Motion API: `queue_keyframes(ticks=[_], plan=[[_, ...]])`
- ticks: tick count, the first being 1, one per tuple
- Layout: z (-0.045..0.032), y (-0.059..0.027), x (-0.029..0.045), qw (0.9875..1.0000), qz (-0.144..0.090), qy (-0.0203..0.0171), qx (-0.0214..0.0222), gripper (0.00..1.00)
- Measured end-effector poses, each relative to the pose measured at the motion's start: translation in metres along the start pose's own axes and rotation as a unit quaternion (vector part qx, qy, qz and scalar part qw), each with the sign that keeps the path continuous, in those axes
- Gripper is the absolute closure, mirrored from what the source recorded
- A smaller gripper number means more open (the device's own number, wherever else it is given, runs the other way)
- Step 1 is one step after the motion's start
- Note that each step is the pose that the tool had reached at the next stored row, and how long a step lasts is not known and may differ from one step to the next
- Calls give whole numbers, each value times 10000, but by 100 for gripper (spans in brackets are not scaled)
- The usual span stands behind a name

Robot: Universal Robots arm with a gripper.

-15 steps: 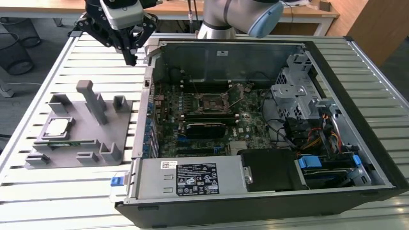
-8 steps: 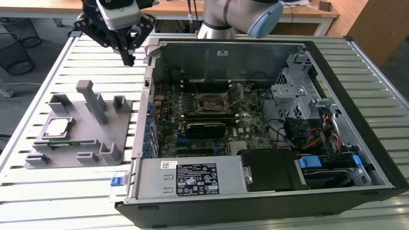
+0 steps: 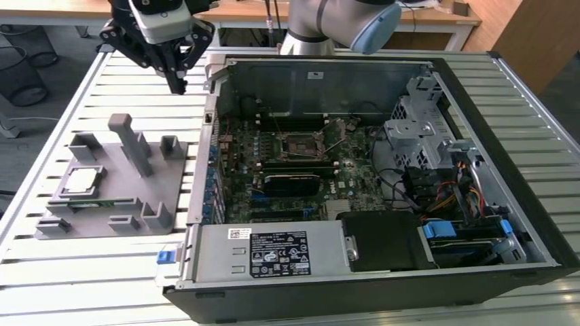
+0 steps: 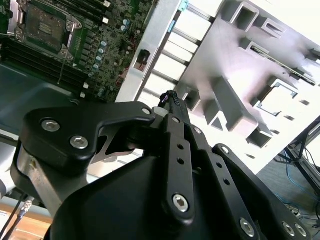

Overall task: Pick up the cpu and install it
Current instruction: 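Reach for the cpu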

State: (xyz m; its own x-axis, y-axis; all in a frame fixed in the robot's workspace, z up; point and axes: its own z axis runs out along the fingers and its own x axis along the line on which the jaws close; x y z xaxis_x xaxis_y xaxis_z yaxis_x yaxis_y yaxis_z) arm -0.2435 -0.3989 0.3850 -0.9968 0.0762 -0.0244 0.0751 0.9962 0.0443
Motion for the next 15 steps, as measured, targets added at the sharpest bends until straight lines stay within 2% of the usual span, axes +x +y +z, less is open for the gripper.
queue_keyframes(ticks=[6, 15], plan=[[4, -9, 110, 10000, 0, 0, 0, 89], [11, -18, 225, 10000, 0, 0, 0, 89]])
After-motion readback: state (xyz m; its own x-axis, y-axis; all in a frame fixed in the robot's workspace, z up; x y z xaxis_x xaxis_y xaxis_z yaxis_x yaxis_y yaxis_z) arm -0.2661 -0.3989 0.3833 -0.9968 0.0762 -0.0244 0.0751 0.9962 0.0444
